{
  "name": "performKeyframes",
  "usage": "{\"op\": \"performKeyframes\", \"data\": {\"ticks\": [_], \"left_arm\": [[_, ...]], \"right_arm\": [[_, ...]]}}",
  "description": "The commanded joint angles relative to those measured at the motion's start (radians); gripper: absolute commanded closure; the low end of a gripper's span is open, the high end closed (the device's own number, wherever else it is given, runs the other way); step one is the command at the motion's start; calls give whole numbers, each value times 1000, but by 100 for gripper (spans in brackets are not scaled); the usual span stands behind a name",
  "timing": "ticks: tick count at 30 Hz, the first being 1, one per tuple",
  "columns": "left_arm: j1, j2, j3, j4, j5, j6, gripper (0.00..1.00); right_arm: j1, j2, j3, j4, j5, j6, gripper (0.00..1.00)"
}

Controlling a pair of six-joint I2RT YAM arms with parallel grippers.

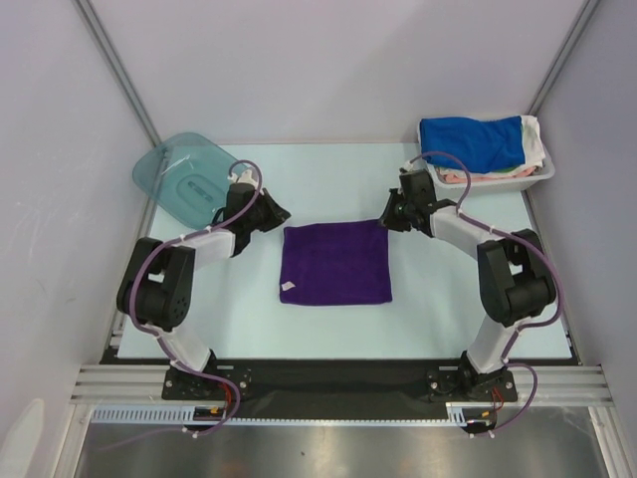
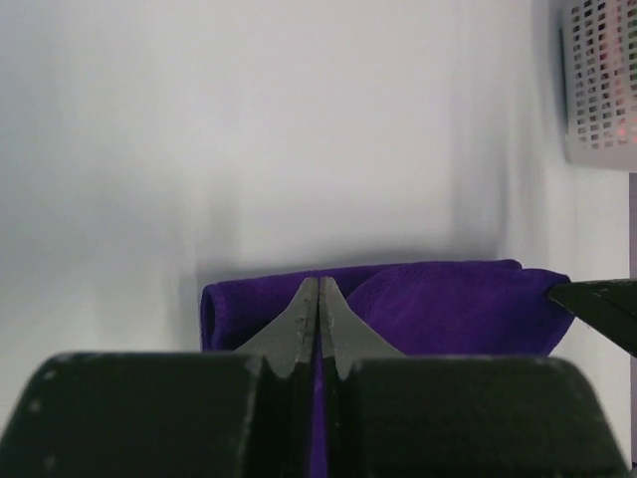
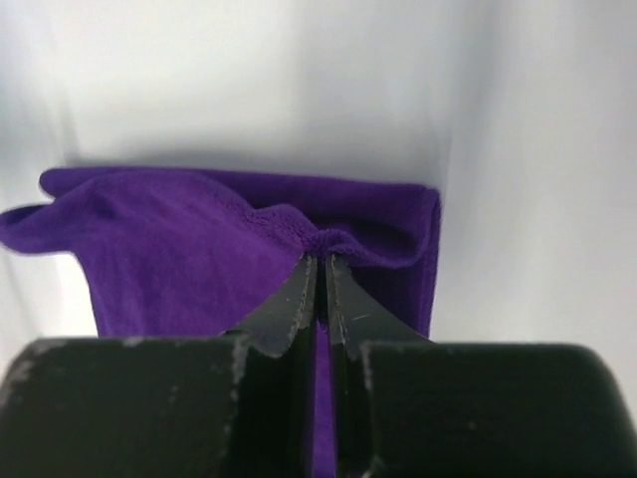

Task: Fold and stack the towels
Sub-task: Fold the towel

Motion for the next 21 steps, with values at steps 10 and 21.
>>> {"op": "performKeyframes", "data": {"ticks": [10, 21], "left_arm": [[-28, -168, -234, 173, -35, 18, 91], [-39, -165, -232, 144, -28, 20, 67]], "right_arm": [[92, -237, -249, 87, 102, -92, 99], [135, -286, -444, 162, 136, -88, 89]]}}
